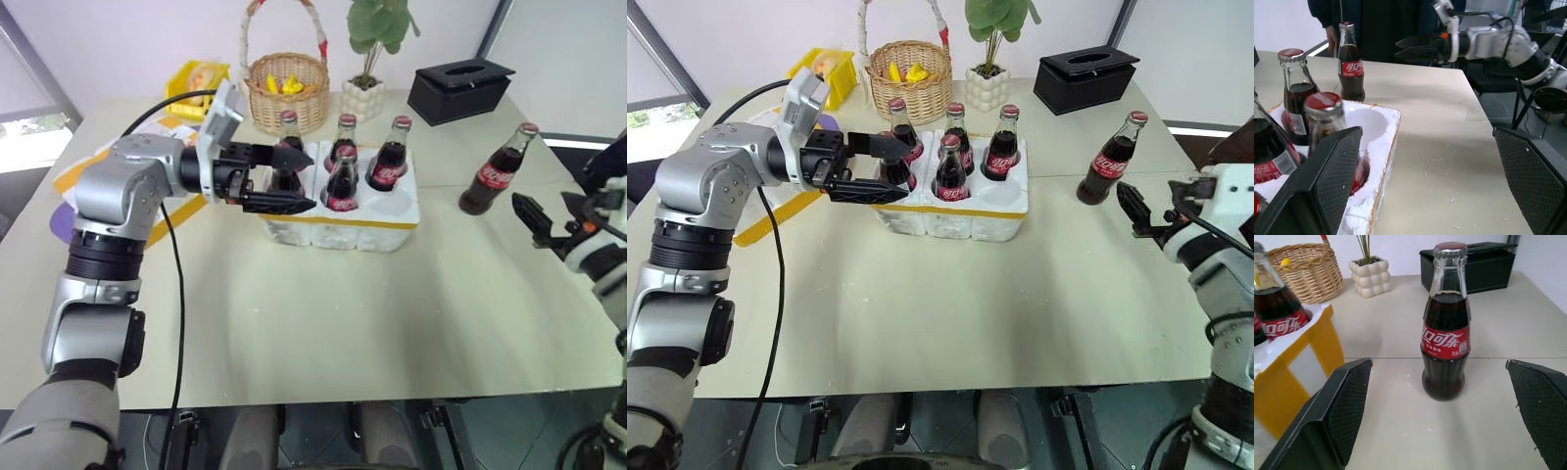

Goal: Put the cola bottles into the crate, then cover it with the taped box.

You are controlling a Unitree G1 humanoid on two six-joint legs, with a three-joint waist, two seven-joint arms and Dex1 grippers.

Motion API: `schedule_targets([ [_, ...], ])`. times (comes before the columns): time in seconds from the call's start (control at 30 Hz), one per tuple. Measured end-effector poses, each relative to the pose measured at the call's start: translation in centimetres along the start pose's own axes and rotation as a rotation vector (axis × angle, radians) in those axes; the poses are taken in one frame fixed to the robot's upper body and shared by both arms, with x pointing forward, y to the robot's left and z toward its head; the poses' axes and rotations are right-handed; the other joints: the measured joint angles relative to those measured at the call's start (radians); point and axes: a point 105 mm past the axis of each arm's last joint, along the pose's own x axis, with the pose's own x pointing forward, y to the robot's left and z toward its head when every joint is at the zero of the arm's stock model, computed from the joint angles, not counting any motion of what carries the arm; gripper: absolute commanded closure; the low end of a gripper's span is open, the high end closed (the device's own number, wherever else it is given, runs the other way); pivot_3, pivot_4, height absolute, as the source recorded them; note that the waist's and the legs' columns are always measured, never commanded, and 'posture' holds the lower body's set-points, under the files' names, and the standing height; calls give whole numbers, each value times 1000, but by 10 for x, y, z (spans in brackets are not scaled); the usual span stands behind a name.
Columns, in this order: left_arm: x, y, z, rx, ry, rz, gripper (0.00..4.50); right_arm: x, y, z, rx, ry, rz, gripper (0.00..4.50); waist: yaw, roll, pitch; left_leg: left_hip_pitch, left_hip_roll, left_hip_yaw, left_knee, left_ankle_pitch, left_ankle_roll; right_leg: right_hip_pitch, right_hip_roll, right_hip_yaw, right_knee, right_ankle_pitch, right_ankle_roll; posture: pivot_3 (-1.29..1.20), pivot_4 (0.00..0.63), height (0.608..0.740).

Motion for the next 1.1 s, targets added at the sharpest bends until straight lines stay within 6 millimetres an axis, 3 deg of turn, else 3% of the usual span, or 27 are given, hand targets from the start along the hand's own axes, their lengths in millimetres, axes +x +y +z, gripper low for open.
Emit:
schedule_targets([
  [0.3,4,5,9,-8,15,84,0,40,-1,-15,-37,26,36,30,0,0,0,0,0,0,-1,0,0,0,0,0,0,0,1,0,150,740],
  [0.7,14,-3,25,-50,16,151,0,64,-11,-21,-52,30,12,30,-5,0,0,0,0,0,-1,0,0,0,0,0,0,2,4,0,150,740],
  [1.1,14,-6,27,-38,16,156,0,91,-24,-20,-18,19,-40,30,-5,0,0,1,0,0,-2,0,0,0,0,1,-1,2,4,0,150,740],
])
